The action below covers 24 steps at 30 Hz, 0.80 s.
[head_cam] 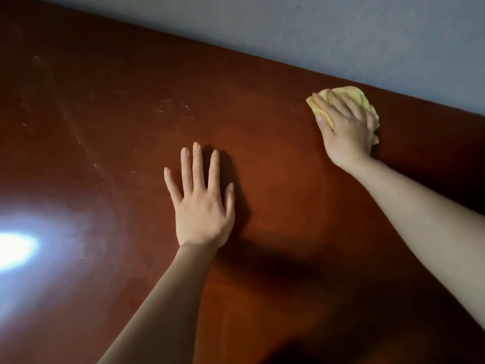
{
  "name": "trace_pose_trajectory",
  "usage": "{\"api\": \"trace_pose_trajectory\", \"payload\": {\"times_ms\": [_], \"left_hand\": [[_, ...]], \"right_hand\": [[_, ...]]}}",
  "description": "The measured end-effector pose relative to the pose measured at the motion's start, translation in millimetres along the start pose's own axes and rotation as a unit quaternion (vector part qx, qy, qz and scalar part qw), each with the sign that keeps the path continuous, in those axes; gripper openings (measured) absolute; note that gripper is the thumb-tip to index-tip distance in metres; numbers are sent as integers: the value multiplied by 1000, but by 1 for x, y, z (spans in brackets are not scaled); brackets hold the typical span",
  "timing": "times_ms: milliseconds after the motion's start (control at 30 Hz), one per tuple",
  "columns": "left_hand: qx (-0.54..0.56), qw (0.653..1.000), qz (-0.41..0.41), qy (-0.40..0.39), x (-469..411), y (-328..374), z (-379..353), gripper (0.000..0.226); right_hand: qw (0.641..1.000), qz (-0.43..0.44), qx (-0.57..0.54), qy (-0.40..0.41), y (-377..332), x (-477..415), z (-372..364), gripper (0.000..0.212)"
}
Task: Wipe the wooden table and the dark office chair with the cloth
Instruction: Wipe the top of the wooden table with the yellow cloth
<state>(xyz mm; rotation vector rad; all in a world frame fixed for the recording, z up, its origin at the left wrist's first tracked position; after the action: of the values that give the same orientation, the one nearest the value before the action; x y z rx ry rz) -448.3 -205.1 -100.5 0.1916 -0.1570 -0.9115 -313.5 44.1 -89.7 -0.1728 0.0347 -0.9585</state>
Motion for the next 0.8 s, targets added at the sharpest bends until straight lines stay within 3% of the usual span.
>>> {"api": "trace_pose_trajectory", "payload": {"times_ms": [267,400,500,633,800], "left_hand": [[30,999,16,10,-2,-3,0,61],[21,999,27,2,-2,-4,-1,64],[22,999,34,1,-3,-6,-1,65],[21,999,37,-6,-5,-7,-2,64],[20,999,34,-13,-5,-7,-2,64]], "right_hand": [[999,52,0,17,-93,-78,-17,42],[987,159,19,-20,-155,-74,-28,43],[959,274,50,-56,-188,-49,-36,44],[917,386,69,-74,-186,-10,-34,45],[880,458,82,-97,-131,22,-27,46]]}}
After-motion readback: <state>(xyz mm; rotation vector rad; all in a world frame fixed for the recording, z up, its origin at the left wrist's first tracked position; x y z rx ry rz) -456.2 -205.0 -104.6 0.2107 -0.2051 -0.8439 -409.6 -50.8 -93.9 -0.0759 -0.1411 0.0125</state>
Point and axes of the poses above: each hand's wrist, its own x-axis away from the middle knuckle, its own z-axis out of the back of the hand, y = z × x, the point moved 5 cm from there along -x, towards the middle knuckle, and after that the axes turned 2 degrees about -y, right-handed, at the moved point
